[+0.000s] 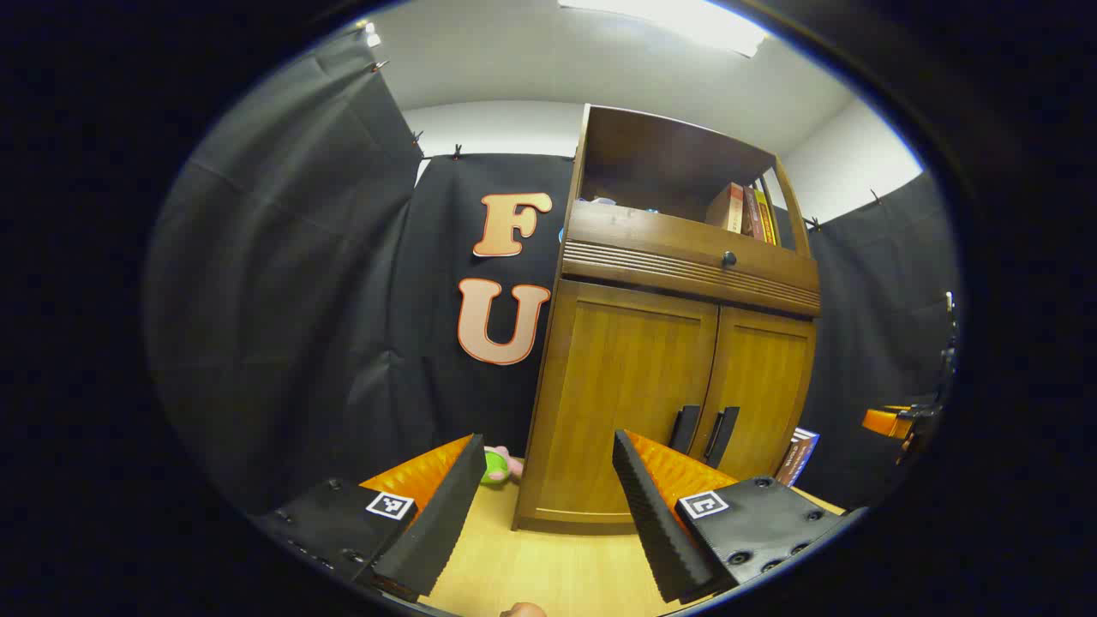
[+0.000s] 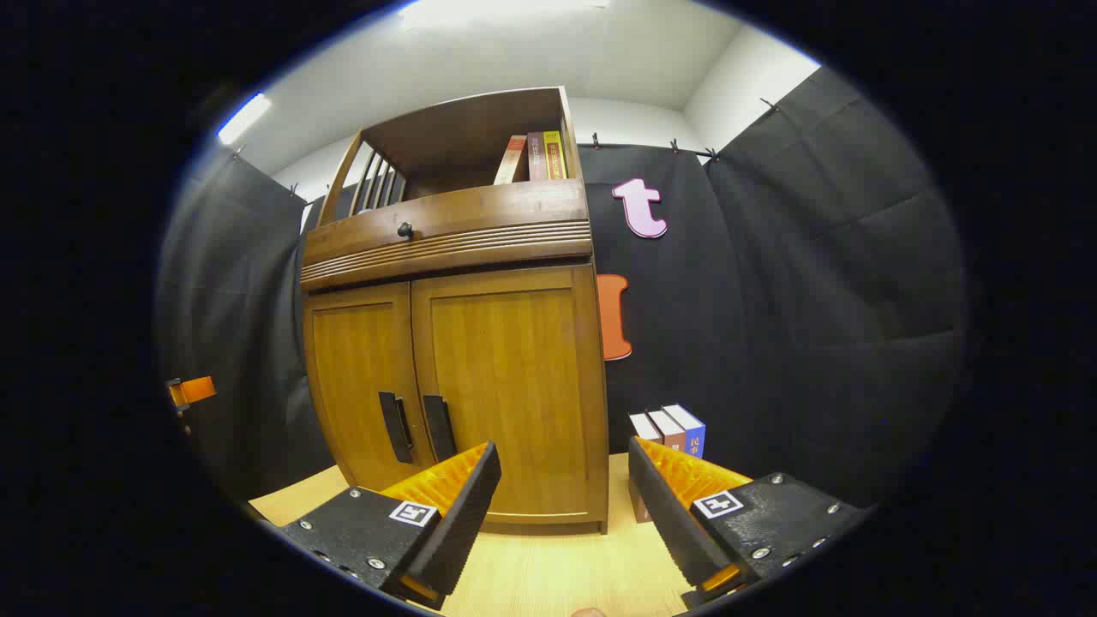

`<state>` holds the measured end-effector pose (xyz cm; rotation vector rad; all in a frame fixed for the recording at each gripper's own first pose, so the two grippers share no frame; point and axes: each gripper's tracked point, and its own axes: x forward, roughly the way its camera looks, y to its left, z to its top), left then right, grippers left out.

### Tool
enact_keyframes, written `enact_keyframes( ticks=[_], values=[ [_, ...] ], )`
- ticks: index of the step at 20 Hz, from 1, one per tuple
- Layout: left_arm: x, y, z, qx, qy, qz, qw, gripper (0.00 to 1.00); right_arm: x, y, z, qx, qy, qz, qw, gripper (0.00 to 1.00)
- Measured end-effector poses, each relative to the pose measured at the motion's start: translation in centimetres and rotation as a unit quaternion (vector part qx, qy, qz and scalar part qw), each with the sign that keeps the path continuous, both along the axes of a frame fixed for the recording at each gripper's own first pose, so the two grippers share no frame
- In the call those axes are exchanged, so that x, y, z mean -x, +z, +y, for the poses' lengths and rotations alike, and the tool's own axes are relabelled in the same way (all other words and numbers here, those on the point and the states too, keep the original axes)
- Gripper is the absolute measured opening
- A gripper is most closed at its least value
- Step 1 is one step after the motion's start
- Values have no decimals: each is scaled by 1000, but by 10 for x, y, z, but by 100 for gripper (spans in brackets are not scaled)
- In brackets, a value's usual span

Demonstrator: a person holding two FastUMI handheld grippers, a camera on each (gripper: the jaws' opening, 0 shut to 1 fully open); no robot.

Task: Open the right door of the double-door shoe cabinet with the right hand, and open the left door with the left hand.

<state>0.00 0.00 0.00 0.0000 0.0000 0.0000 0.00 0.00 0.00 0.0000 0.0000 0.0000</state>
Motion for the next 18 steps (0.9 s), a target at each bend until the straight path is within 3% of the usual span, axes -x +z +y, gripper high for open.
enact_keyframes(
  ticks=[1,2,6,18],
  values=[
    [-2,4,-1,-13,6,-6,1000,94,1,2,-4,4,-3,-3,1000,100],
    [-3,5,-8,-15,6,-10,1000,95,2,4,-7,6,-6,-4,1000,93],
    [-11,10,-31,-2,-16,-5,1000,95,2,3,-21,9,-19,3,1000,93],
    [-17,13,-38,-14,-23,-2,1000,98,4,15,-19,14,-24,0,1000,93]
  ],
)
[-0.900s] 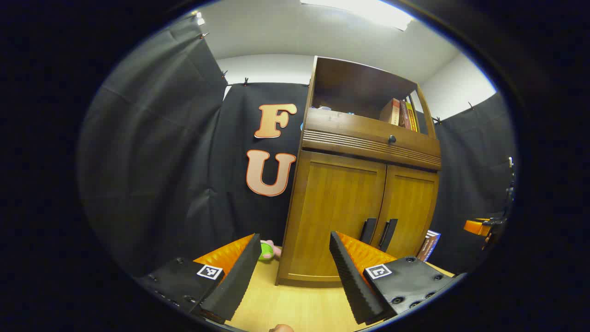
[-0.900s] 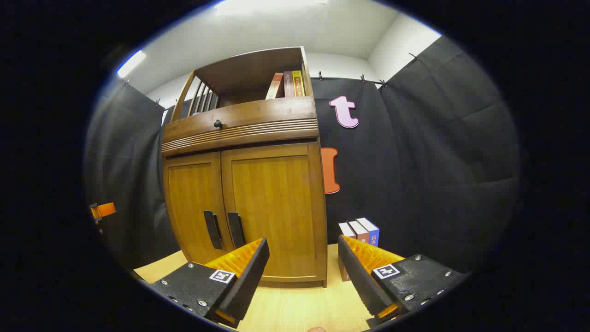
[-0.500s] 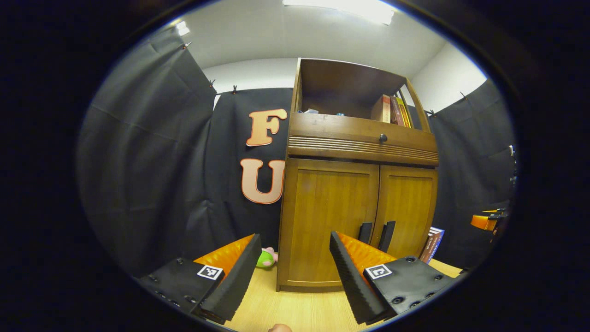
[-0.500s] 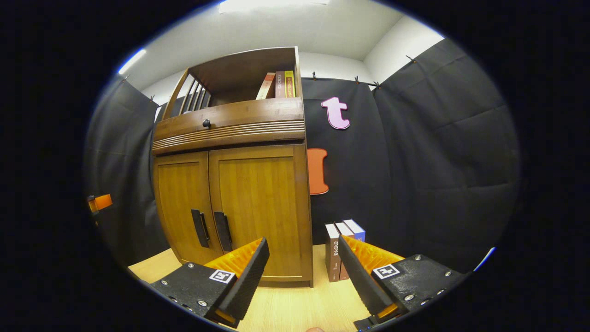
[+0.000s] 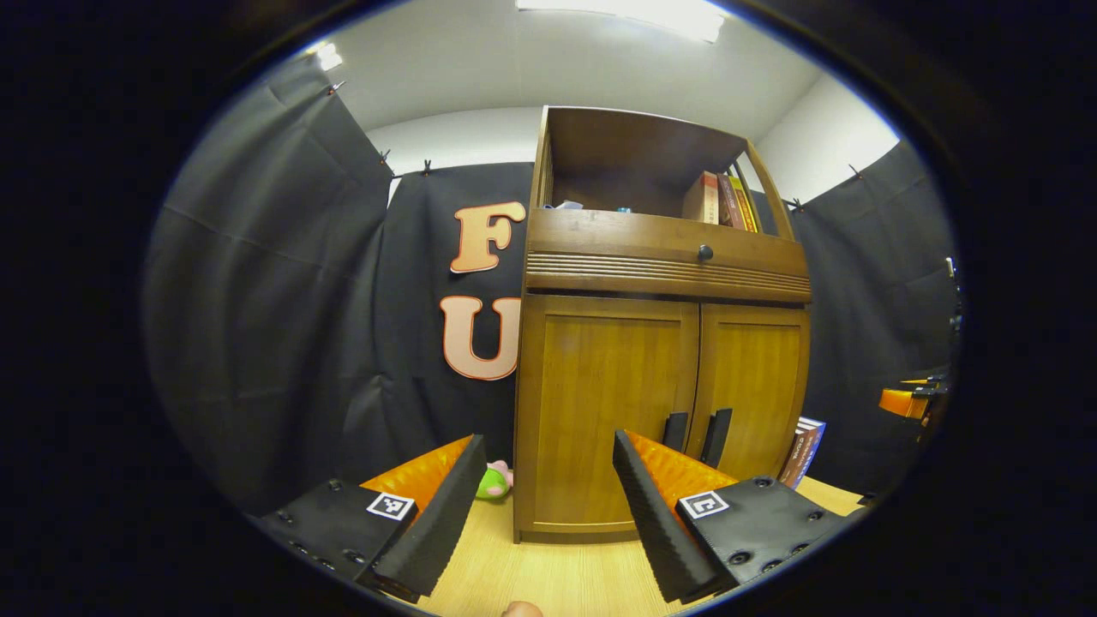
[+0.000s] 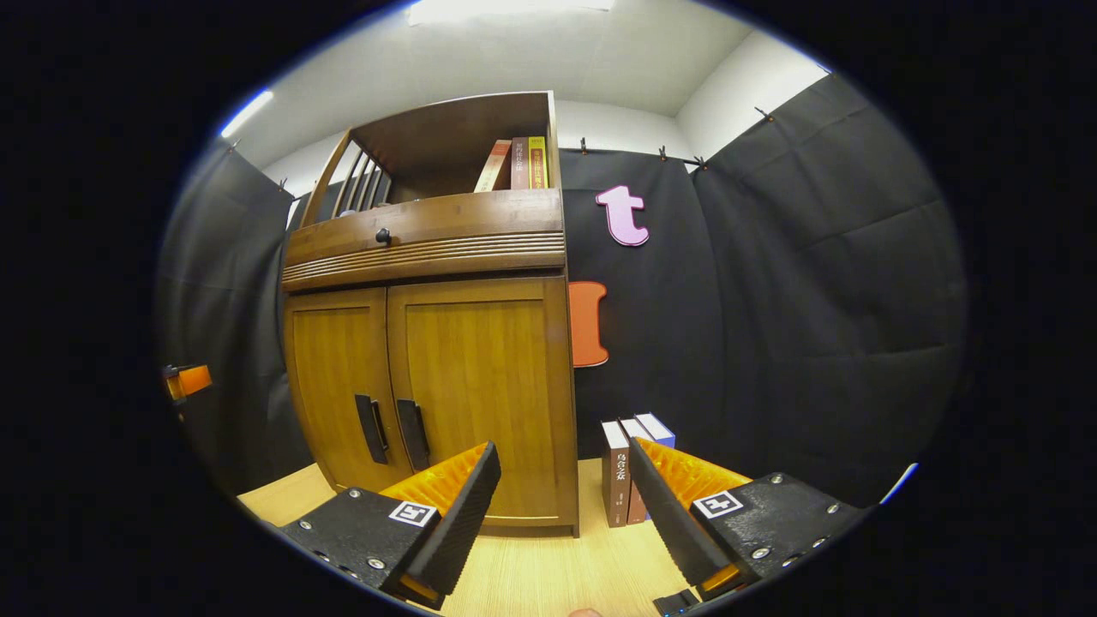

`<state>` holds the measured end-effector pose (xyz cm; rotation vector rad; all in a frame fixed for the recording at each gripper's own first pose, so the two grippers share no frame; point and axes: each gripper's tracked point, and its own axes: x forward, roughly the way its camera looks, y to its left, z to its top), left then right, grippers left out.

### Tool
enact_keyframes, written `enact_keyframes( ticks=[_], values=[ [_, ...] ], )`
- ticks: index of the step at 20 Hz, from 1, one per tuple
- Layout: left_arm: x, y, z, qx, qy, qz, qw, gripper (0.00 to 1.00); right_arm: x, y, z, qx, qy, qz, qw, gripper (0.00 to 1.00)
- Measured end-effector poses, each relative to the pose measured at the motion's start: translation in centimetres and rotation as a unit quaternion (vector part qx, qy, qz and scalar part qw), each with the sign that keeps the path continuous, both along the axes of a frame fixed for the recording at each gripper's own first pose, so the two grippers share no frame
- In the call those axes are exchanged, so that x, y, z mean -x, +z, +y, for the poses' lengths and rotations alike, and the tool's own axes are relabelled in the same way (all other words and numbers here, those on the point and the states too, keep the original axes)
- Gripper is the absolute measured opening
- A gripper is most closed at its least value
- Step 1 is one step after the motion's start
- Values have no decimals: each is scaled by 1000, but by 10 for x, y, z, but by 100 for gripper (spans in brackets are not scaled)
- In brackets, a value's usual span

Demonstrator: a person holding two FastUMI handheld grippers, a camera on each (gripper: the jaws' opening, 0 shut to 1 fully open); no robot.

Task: Open the right door of the double-door shoe cabinet with the right hand, and open the left door with the left hand.

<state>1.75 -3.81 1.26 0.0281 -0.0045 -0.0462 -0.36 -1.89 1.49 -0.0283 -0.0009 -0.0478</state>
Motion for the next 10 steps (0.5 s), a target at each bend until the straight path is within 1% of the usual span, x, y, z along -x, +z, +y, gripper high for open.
enact_keyframes(
  ticks=[1,3,4,7,8,10],
  values=[
    [0,0,1,3,0,1,1000,96,-1,-1,2,1,1,1,1000,93],
    [-1,-1,3,7,0,3,1000,98,-1,-1,6,4,3,4,1000,93],
    [-1,-1,6,5,2,2,1000,96,-2,0,8,4,4,4,1000,93],
    [-1,2,12,-1,10,-2,1000,98,-4,1,13,3,1,0,1000,93],
    [-1,1,13,1,9,-3,1000,95,-6,-1,16,0,0,1,1000,93],
    [1,1,15,3,8,-2,1000,96,-12,-7,27,-4,6,8,1000,93]
  ],
)
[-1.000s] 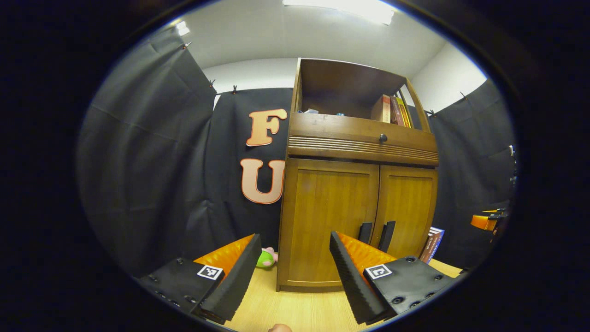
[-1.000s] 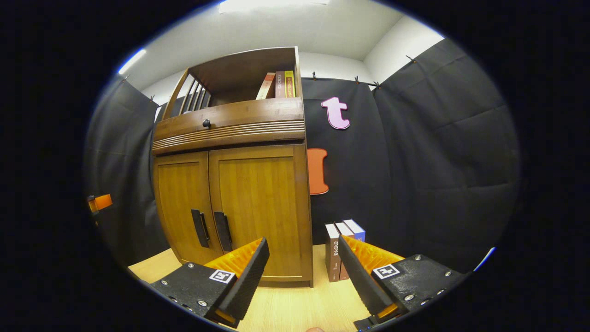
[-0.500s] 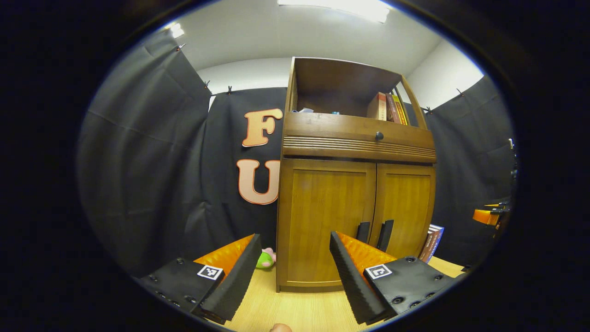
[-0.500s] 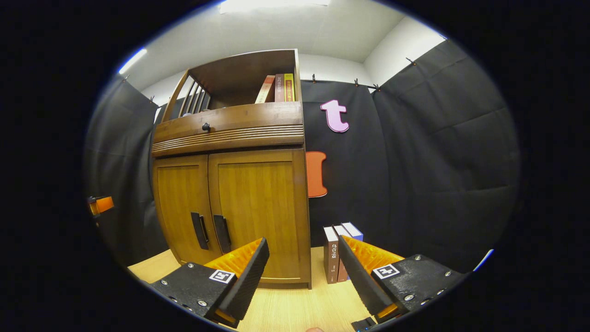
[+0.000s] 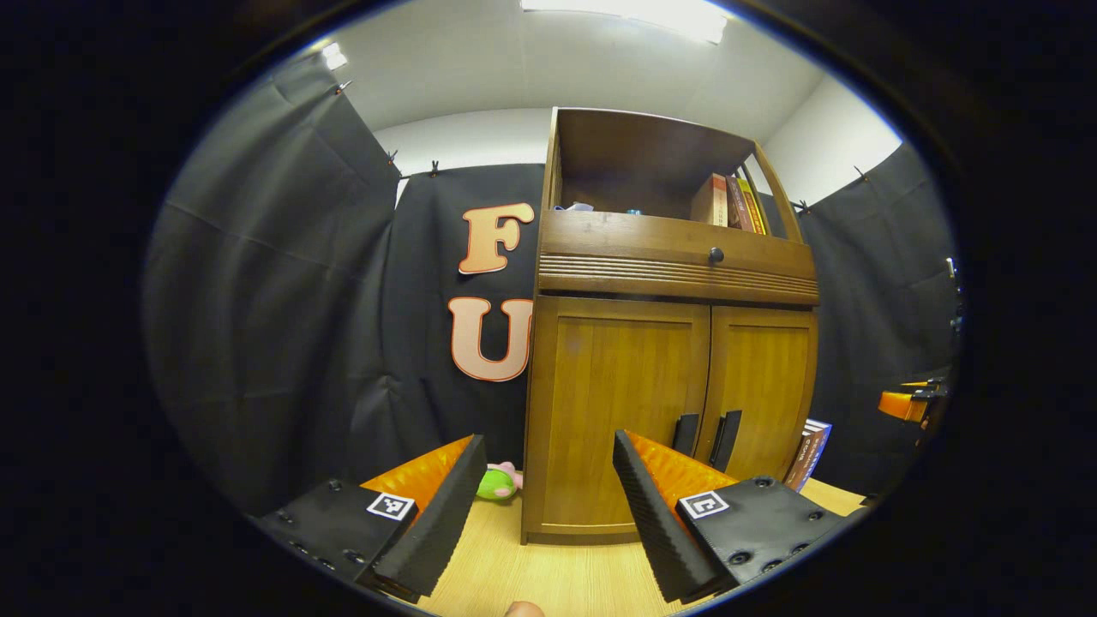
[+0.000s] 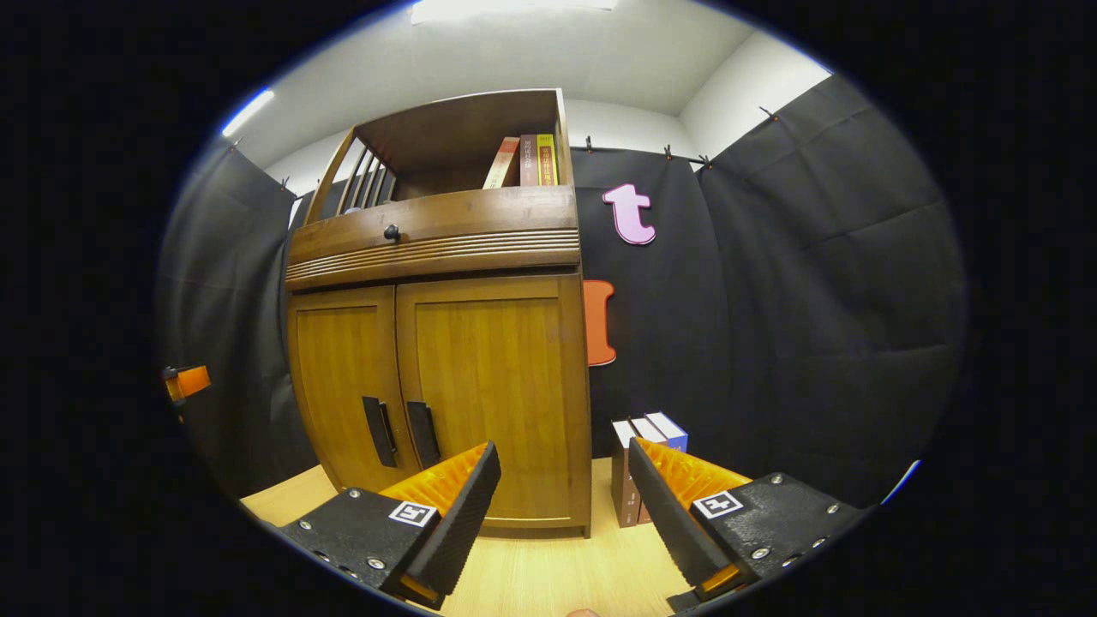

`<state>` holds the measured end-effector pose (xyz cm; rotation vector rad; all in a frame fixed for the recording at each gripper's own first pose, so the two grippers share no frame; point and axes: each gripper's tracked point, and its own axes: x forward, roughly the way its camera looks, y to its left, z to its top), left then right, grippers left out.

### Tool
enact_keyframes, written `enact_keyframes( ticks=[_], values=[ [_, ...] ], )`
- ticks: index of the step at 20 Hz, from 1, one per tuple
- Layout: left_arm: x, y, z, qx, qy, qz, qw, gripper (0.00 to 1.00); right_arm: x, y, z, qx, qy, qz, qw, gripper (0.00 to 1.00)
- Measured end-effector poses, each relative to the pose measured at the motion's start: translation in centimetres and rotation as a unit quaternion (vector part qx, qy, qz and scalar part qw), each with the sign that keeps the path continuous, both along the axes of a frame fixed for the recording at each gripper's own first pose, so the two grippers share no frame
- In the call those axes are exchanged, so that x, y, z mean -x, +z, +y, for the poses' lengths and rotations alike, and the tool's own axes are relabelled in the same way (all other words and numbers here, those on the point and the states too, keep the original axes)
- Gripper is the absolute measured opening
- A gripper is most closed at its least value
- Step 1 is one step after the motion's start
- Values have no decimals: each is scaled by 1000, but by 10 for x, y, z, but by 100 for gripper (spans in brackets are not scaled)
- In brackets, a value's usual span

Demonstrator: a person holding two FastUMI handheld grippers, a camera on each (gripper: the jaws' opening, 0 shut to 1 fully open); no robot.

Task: Open the right door of the double-door shoe cabinet with the right hand, and open the left door with the left hand.

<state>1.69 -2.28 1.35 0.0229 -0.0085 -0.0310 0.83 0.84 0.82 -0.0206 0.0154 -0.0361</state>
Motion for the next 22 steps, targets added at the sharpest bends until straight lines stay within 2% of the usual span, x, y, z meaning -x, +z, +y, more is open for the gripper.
enact_keyframes(
  ticks=[2,4,9,12,22],
  values=[
    [1,0,6,-5,5,-1,1000,98,-9,-5,12,1,8,2,1000,93],
    [3,0,8,-9,6,-2,1000,95,-17,-9,25,4,11,2,1000,93],
    [7,1,14,-10,9,-4,1000,98,-44,-36,69,-13,53,20,998,93],
    [8,2,18,-14,12,-7,1000,95,-64,-48,90,-17,65,27,997,93],
    [14,2,34,-18,20,-8,1000,96,-136,-76,153,-12,82,42,996,93]
  ],
)
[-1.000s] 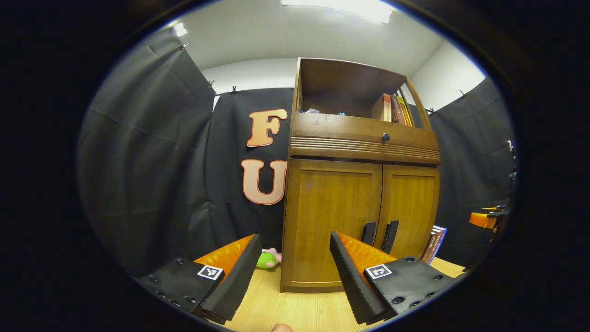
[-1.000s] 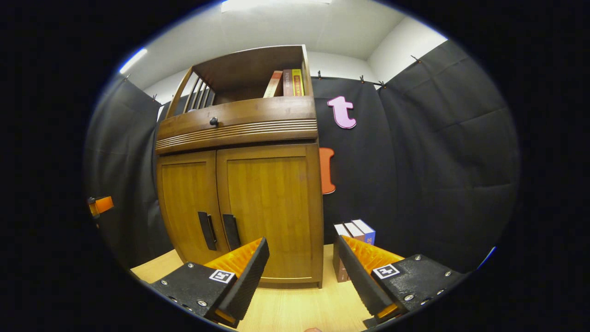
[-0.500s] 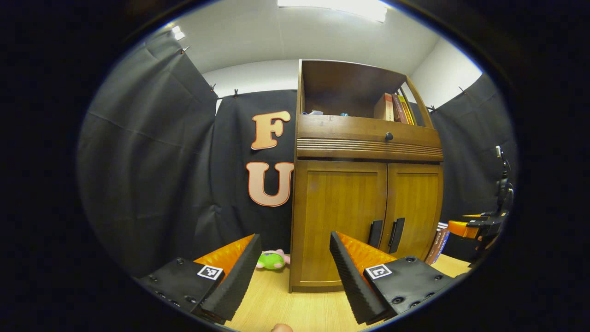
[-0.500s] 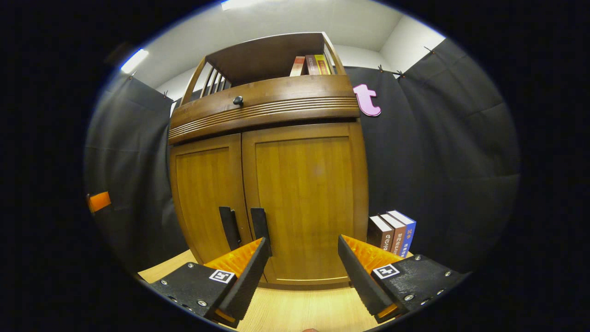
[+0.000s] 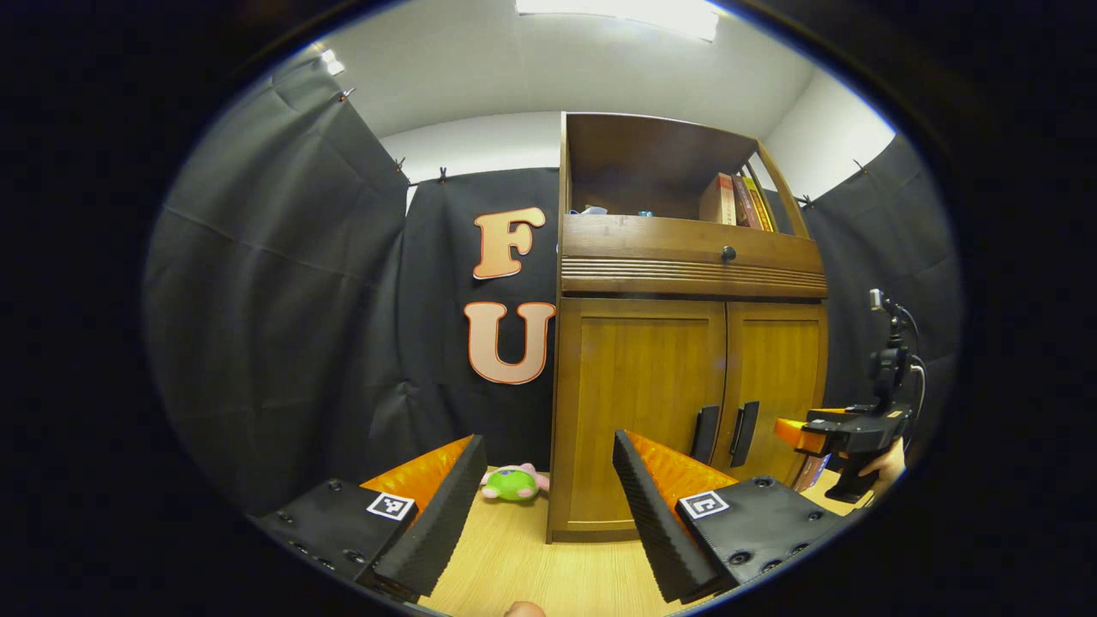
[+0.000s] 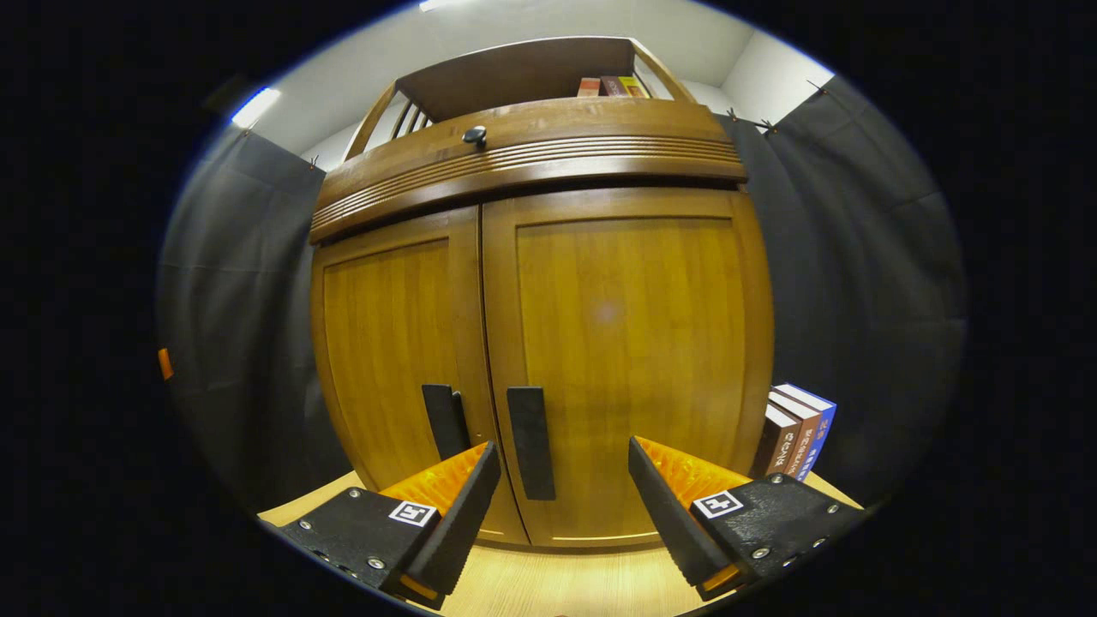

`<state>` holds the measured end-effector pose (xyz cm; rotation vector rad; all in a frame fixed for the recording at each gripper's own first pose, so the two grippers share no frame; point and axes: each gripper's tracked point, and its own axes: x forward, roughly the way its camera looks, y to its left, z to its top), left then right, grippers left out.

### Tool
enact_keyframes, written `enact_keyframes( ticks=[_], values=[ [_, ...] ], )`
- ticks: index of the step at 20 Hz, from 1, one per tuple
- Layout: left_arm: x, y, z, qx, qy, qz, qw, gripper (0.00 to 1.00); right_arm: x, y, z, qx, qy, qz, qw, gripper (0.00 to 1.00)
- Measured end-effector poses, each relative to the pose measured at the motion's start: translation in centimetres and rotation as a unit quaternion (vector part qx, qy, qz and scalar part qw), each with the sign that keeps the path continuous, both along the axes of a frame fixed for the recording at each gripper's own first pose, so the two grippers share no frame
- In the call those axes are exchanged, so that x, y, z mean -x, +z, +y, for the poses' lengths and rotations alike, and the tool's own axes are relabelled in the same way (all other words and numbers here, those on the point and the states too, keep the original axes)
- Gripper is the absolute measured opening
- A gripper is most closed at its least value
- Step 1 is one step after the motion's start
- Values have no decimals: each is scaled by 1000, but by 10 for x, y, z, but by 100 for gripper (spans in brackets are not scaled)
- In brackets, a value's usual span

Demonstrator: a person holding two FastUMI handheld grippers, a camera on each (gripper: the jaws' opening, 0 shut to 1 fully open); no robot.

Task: Open the right door of the double-door shoe cabinet with the right hand, and open the left door with the left hand.

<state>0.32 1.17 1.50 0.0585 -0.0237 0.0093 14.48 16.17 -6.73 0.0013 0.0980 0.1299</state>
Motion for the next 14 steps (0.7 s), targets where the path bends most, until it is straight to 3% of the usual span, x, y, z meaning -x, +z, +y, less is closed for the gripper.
enact_keyframes(
  ticks=[6,7,9,10,11,12,14],
  values=[
    [3,-2,20,3,18,-3,1000,96,-36,-24,20,4,-5,19,1000,93],
    [3,-3,23,4,20,-2,1000,96,-41,-28,21,4,-9,22,1000,79],
    [3,-4,29,4,25,-1,1000,96,-49,-34,21,5,-12,27,1000,97],
    [2,-4,33,4,28,-2,1000,96,-52,-35,23,4,-11,29,1000,92],
    [3,-3,34,5,29,-4,1000,98,-55,-37,25,4,-10,29,1000,78],
    [3,-3,35,5,31,-4,1000,98,-58,-38,27,4,-11,30,999,85],
    [2,-4,37,4,31,-5,999,95,-63,-41,27,3,-12,32,999,59]
  ],
)
